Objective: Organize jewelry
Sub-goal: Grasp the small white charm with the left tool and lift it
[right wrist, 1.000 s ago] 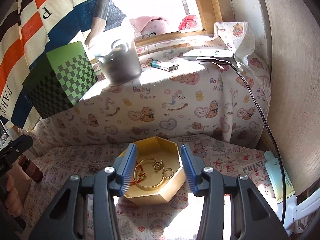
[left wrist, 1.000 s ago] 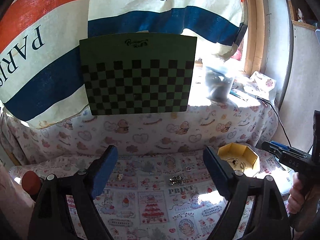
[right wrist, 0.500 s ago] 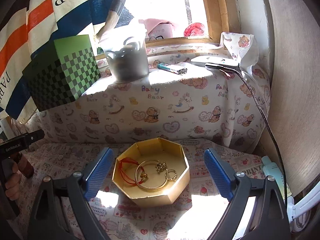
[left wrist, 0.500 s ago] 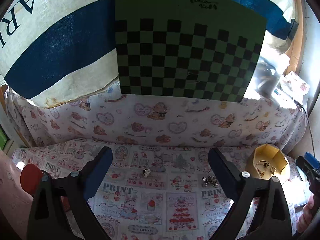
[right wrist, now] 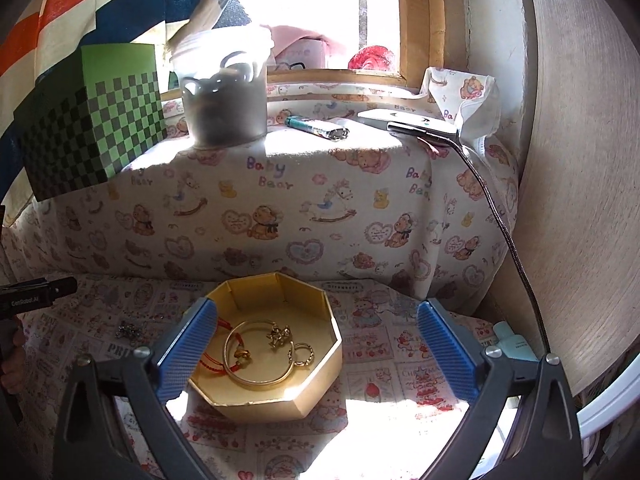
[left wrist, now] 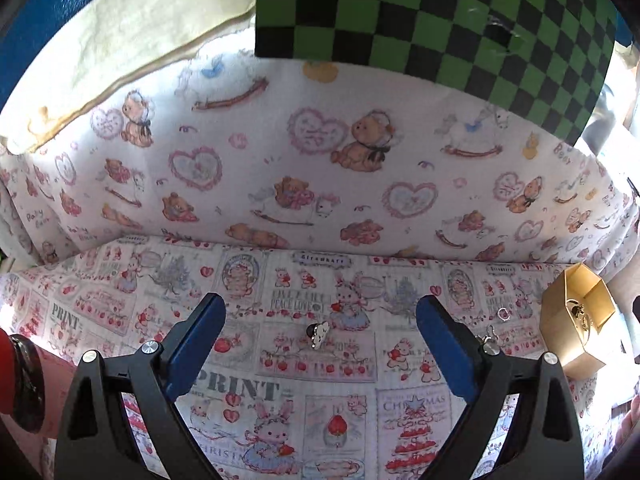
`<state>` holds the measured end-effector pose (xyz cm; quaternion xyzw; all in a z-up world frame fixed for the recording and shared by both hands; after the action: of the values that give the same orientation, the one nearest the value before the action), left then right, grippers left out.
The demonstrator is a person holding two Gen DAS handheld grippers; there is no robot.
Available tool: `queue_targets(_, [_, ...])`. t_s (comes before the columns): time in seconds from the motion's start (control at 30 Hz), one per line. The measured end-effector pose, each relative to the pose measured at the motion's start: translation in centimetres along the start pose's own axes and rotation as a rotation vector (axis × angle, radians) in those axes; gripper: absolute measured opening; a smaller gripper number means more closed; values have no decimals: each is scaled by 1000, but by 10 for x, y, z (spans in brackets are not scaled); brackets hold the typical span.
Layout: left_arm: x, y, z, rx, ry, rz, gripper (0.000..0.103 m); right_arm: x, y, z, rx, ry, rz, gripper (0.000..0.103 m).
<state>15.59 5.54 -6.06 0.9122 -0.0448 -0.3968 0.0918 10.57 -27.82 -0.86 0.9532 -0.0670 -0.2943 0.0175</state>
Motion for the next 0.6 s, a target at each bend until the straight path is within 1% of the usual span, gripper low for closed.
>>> queue_targets(0.03, [0,-1,2,-4,5,12,87,0,-1,0,-5,-5,-11,100])
queue_targets(0.07, [0,-2,4,-5,8,17,84,2,-2,1,-9,-16,-31,100])
queue_targets(0.13, [0,-2,6,2,-2,12,72,5,-2,1,2,-42,-76,100])
queue_targets(0.2, [-2,-4,8,-1,7,24,64,8,1,2,28,-56,-75,100])
queue_targets(0.27, [-4,-9,13,-11,4,52,56,8,0,2,23,-60,-77,100])
queue_targets(0.33, [0,-14,14,-17,-30,68,37,6,-2,2,13,-47,-76,100])
queue_targets(0.4, [3,-16,15,-28,-43,65,32,7,-3,3,3,-47,-66,100])
queue_targets(0.47, [7,-14,16,-18,-53,54,24,9,-4,3,0,-54,-70,100])
queue_targets(0.5, [9,-12,17,-10,-60,43,18,9,-4,3,0,-56,-74,100])
queue_targets(0.57, [13,-9,19,-1,-72,10,15,8,-3,3,3,-53,-78,100])
queue_targets(0.6, [15,-7,19,2,-76,-11,12,8,-3,3,4,-50,-81,100])
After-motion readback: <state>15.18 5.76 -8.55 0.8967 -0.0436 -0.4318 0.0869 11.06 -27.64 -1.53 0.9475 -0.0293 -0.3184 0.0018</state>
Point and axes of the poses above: each gripper's, at about its wrist camera, not at the fingertips, and x roughly the way its jaws point, y to its right, z to its underside, the point moved 1 cm from there along x, roughly the way its jaws point, and after that the axes turned 7 degrees about z, right-handed, at the moved point
